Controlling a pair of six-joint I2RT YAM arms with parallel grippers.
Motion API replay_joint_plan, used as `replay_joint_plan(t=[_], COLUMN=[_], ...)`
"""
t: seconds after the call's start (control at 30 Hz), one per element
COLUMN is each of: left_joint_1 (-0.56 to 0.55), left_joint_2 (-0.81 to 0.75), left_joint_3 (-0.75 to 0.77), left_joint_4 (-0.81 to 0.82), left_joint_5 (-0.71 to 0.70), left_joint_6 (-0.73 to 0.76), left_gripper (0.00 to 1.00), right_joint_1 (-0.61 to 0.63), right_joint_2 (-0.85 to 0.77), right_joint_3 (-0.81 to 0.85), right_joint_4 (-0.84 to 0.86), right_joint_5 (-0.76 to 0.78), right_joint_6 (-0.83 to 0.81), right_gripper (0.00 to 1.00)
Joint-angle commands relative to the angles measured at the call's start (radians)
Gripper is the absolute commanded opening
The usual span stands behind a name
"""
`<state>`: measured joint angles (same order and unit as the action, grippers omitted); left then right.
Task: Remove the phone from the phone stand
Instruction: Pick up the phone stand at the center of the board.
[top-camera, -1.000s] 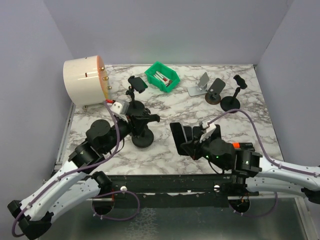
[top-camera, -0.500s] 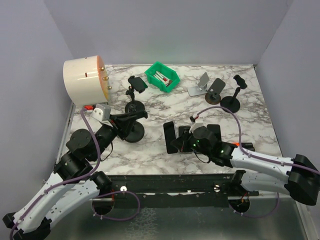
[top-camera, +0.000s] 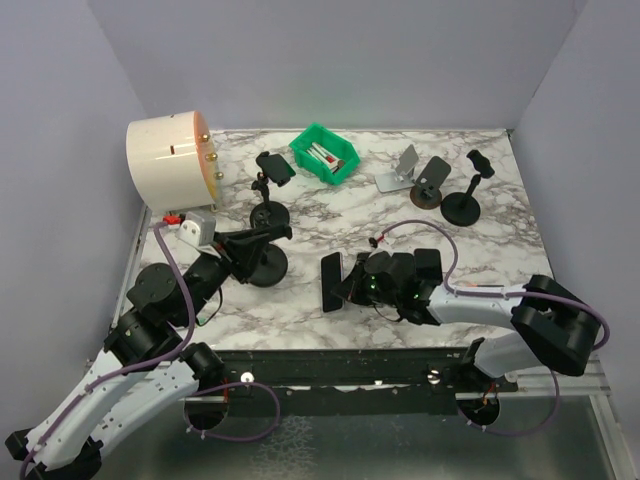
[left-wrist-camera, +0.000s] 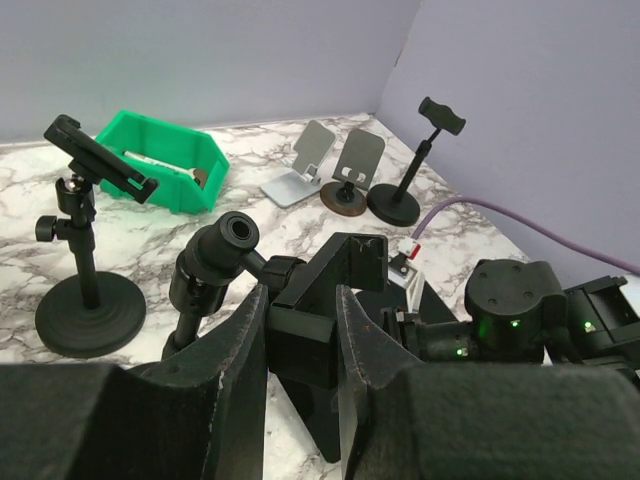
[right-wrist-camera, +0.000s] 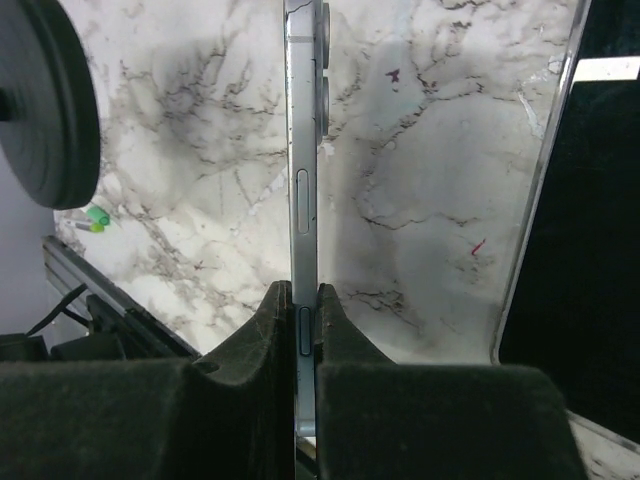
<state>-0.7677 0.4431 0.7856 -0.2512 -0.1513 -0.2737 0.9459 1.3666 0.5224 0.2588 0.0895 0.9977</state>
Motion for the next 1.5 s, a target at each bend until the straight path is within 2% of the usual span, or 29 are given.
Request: replay_joint_plan(t=[0.0, 0.23, 0.4, 0.8, 1.17, 1.47], left_joint_1=[0.001, 0.001, 0.001, 0.001, 0.000, 0.001], left_joint_2=[-0.027, -0.045, -0.051, -0.049, -0.031, -0.007], left_joint_3=[0.004, 0.000, -0.008, -0.016, -0.020, -0.026], left_joint_4=[0.094, 0.083, 0.079, 0.079, 0.096, 0.122], left_joint_5=[0.001, -0.006, -0.014, -0.010, 0.006, 0.023], left_joint_6=[0.000, -0.007, -0.003, -0.012, -0.024, -0.037], left_gripper=[0.00, 0.00, 0.00, 0.00, 0.00, 0.00], right_joint_1=[-0.009, -0.017, -0.019, -0.028, -0.028, -0.028], right_joint_2=[0.057, 0.103, 0.123, 0.120, 0.027, -0.114], right_joint_3=[0.036, 0.048, 0.036, 0.016, 0.003, 0.020], right_joint_4=[0.115, 0.066, 0.048, -0.006, -0.079, -0.194], right_joint_5=[-0.030, -0.017, -0.012, 0.026, 0.032, 0.055], right_joint_6=[0.060, 0.079, 0.085, 0.079, 0.055, 0.003], right_gripper=[0.00, 0.01, 0.24, 0.41, 0.50, 0.51])
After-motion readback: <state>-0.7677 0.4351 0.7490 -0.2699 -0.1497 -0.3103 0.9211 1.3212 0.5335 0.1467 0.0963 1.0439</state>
